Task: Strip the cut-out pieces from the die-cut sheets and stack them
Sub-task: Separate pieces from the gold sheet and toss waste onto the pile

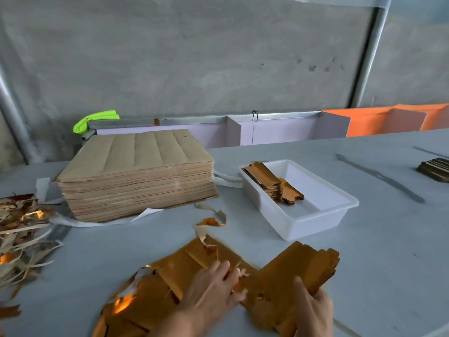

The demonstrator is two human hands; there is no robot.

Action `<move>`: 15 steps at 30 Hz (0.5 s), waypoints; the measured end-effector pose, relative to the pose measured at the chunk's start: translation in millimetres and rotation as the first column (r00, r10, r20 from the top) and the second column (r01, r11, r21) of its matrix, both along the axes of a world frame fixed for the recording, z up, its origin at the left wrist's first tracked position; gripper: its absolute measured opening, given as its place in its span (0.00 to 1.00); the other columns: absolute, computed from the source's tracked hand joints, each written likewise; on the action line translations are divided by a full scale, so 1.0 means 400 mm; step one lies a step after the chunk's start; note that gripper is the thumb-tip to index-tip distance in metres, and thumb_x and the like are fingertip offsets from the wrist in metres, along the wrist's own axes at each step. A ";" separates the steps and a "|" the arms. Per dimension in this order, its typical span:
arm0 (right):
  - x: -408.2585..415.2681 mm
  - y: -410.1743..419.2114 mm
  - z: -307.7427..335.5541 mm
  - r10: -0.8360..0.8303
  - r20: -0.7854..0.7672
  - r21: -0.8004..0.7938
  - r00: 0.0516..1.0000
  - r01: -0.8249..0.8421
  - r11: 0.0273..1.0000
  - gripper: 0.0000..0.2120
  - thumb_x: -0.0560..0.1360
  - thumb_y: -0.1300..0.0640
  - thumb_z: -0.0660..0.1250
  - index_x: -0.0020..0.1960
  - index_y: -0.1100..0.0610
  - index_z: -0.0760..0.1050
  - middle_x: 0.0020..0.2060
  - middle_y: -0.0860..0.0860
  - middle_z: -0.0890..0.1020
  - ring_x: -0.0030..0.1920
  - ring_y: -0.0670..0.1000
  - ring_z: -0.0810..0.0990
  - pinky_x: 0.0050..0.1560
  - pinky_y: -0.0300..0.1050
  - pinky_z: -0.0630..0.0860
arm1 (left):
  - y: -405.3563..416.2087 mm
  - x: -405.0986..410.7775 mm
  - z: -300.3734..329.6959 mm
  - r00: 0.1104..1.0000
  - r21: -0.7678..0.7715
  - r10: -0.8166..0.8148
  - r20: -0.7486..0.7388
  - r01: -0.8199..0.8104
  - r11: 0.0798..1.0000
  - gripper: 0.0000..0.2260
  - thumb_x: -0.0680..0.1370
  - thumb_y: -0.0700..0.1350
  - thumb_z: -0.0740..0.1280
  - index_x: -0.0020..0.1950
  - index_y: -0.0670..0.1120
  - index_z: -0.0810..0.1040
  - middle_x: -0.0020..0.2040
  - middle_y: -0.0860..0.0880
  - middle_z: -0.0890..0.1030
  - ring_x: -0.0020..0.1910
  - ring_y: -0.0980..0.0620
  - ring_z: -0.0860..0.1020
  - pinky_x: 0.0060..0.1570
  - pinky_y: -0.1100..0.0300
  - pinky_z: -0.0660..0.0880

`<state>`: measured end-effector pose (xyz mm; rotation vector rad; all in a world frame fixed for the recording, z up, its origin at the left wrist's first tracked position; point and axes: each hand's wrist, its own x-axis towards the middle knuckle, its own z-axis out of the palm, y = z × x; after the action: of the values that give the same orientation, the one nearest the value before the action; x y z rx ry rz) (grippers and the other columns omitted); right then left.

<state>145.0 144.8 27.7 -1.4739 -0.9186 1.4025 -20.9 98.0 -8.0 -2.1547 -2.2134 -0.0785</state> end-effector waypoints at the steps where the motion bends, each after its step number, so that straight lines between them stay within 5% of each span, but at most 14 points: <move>1: 0.012 0.005 0.008 0.010 -0.002 0.009 1.000 -0.010 1.000 0.06 0.79 0.55 0.62 0.51 0.58 0.71 0.44 0.57 0.78 0.48 0.61 0.77 0.54 0.58 0.75 | 0.005 -0.015 -0.005 0.998 -0.030 0.036 -0.056 -0.038 0.999 0.27 0.80 0.60 0.50 0.76 0.49 0.56 0.72 0.48 0.61 0.67 0.48 0.61 0.60 0.54 0.67; 7: 0.055 0.033 0.021 0.056 0.093 0.136 0.994 -0.069 0.988 0.05 0.78 0.60 0.63 0.45 0.59 0.75 0.38 0.55 0.79 0.41 0.58 0.78 0.49 0.57 0.76 | 0.029 -0.039 -0.005 0.947 0.017 0.209 -0.246 -0.211 0.977 0.20 0.83 0.52 0.48 0.65 0.44 0.72 0.61 0.44 0.72 0.60 0.46 0.68 0.50 0.57 0.71; 9: 0.054 0.041 0.034 0.081 0.094 0.149 0.992 -0.095 0.984 0.03 0.78 0.60 0.62 0.48 0.59 0.74 0.39 0.54 0.79 0.42 0.58 0.78 0.49 0.58 0.76 | 0.030 -0.036 -0.001 0.934 0.046 0.288 -0.210 -0.285 0.957 0.17 0.84 0.49 0.49 0.59 0.45 0.75 0.59 0.45 0.74 0.57 0.48 0.71 0.47 0.59 0.72; 13: 0.056 0.053 0.042 0.143 0.149 0.172 0.978 -0.168 0.971 0.08 0.77 0.62 0.63 0.39 0.56 0.72 0.34 0.53 0.77 0.37 0.59 0.78 0.43 0.61 0.78 | 0.025 -0.041 0.013 0.882 0.040 0.421 -0.213 -0.423 0.905 0.14 0.83 0.45 0.53 0.59 0.47 0.77 0.58 0.46 0.76 0.53 0.52 0.77 0.44 0.63 0.71; 15: 0.053 0.052 0.041 0.177 0.179 0.151 0.968 -0.205 0.967 0.09 0.78 0.62 0.62 0.39 0.55 0.72 0.34 0.54 0.78 0.36 0.58 0.78 0.36 0.55 0.78 | 0.021 -0.042 0.029 0.854 -0.006 0.471 -0.223 -0.484 0.875 0.11 0.82 0.43 0.56 0.57 0.47 0.77 0.57 0.48 0.77 0.51 0.54 0.77 0.40 0.64 0.69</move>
<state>166.3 165.7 44.1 -1.4166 -1.2823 1.3164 -37.6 106.5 3.6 -1.4792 -2.5621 0.2359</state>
